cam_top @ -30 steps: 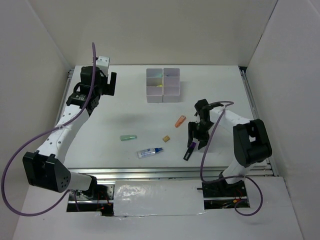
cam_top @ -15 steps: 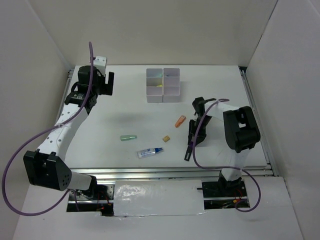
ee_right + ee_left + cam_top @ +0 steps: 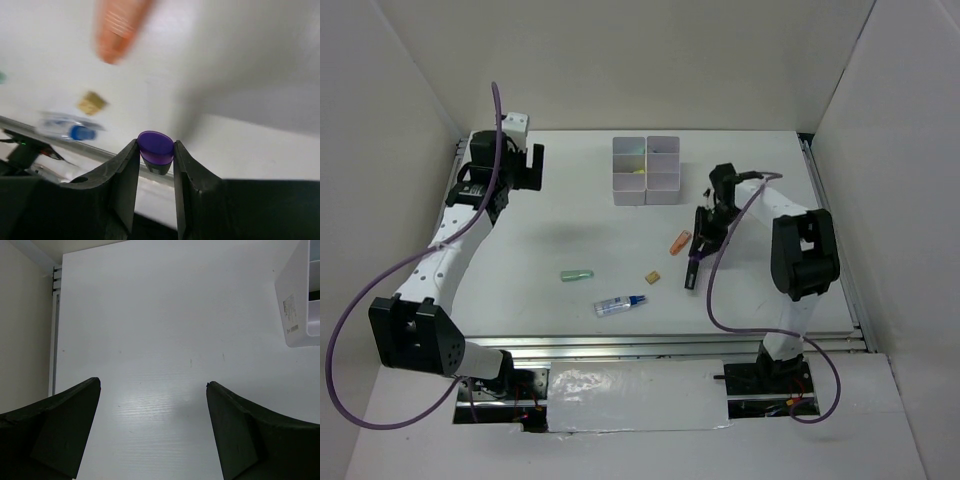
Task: Sort the stationery into containers
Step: Pick up the stationery from the corner of the board, then place the stationery in the storage box.
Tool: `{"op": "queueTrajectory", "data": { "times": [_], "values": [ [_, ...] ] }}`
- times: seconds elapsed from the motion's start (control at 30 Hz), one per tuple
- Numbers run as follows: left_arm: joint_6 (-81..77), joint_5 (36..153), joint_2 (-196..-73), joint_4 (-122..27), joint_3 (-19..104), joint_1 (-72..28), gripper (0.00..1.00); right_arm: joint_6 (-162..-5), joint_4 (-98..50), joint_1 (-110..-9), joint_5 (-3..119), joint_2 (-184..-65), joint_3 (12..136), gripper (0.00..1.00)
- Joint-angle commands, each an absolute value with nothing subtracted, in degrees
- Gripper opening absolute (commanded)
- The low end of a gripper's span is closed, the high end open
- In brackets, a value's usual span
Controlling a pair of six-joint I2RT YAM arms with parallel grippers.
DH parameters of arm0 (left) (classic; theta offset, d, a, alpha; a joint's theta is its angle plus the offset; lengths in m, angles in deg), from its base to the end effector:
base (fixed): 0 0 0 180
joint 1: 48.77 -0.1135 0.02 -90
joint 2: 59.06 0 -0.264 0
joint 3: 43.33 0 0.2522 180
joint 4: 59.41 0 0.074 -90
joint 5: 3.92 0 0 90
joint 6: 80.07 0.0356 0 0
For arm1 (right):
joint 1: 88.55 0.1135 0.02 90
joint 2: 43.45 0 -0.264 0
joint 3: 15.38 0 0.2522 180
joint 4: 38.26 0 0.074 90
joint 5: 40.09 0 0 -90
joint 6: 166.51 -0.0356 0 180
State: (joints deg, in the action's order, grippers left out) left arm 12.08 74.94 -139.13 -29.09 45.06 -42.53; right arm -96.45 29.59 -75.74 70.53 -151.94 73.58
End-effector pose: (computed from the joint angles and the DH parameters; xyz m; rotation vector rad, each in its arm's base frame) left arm 0.3238 -0.0285 0.3692 0.0147 1.9498 0.1428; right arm 0.3349 0.0890 0.1724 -0.1761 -3.0294 -0.5492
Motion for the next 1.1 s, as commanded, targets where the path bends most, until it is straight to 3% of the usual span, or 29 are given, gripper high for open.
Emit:
{"op": "queueTrajectory", "data": {
  "times": [0.0, 0.13, 0.33, 0.7, 1.07],
  "values": [
    [11.34, 78.69, -137.81, -32.81, 46.45, -43.5, 0.99, -92.24, 28.68, -77.83, 74.33, -146.3, 84.14, 0.0],
    [10.46, 81.85, -137.98, -34.66, 46.71, -44.11, 0.99, -93.03, 21.59, -77.66, 73.82, -146.55, 101.87, 0.0],
    [7.91, 85.28, -139.65, -37.38, 47.5, -44.64, 0.99, -93.3, -1.68, -74.32, 65.57, -148.91, 111.4, 0.0],
    [4.66, 88.8, -142.2, -39.93, 46.89, -44.91, 0.99, -84.52, -27.11, -65.1, 48.69, -158.59, 111.51, 0.0],
    [4.92, 88.8, -142.99, -39.06, 45.93, -44.91, 0.99, -82.57, -29.33, -61.84, 46.13, -163.86, 111.5, 0.0]
  ]
}}
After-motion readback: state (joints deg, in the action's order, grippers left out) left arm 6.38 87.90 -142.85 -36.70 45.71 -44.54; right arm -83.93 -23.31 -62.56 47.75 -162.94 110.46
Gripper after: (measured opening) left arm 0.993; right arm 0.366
